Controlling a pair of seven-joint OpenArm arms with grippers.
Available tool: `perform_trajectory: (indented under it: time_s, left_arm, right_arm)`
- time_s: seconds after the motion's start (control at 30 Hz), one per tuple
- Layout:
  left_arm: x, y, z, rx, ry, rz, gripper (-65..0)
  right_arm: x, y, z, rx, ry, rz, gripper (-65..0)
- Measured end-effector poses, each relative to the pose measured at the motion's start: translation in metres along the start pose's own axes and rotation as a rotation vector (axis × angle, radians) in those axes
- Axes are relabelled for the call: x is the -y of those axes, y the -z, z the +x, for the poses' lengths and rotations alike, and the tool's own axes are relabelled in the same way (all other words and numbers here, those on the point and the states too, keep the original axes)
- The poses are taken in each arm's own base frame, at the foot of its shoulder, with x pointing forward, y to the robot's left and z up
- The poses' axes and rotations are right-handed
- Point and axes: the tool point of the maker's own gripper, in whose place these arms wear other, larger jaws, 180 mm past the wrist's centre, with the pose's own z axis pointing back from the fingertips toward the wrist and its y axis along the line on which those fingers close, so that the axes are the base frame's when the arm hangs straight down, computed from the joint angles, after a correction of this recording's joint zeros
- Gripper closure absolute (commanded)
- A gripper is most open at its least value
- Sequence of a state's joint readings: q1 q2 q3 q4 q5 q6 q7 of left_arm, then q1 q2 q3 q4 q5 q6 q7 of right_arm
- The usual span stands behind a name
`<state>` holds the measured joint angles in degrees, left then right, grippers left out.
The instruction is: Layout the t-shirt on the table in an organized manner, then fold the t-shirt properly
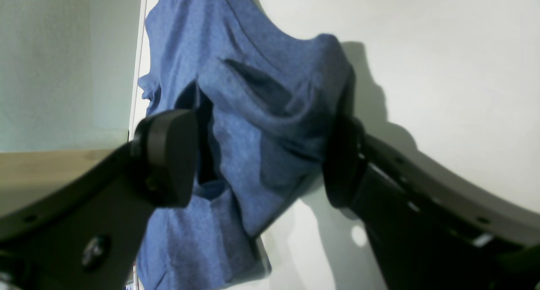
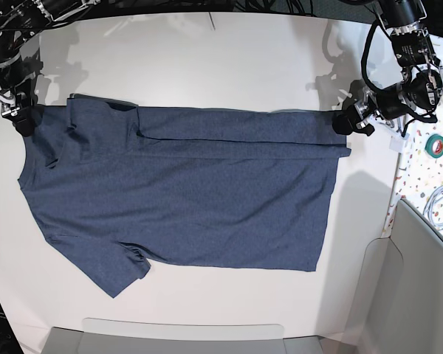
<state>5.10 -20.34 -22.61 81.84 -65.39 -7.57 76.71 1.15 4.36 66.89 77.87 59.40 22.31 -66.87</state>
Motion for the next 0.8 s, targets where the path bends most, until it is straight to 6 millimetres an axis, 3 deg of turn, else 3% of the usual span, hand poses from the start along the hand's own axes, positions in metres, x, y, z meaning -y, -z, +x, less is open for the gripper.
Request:
perform_trajectory:
  time_s: [0.07,0.2,0.5,0.63,0.8]
  left_arm:
    - [0.0,0.0,0.0,0.0,0.0,0.0,-27.7]
    - [-0.002,-0.001,-0.003,0.001,-0.006,-0.001,-27.7]
    - [-0.039,-0.058,0.027,0.212,-0.094,0.07,-28.0]
    - [-0.046,-0.058,0.015,0.196,-0.117,0.079,-28.0]
    - [-0.037,-0.035,-0.009,0.16,-0.167,0.026,-28.0]
  right_arm:
    - [0.001,0.0,-0.001,-0.004,-0.004,-0.006,-33.5]
    - [0.001,0.0,-0.001,-0.006,-0.006,-0.008,-0.8]
    - [0.001,0.001,-0.002,-0.012,-0.009,-0.008,0.0]
    - [0.001,0.001,-0.002,-0.013,-0.008,-0.008,0.0]
    - [0.001,0.001,-0.002,-0.012,-0.008,-0.008,0.0]
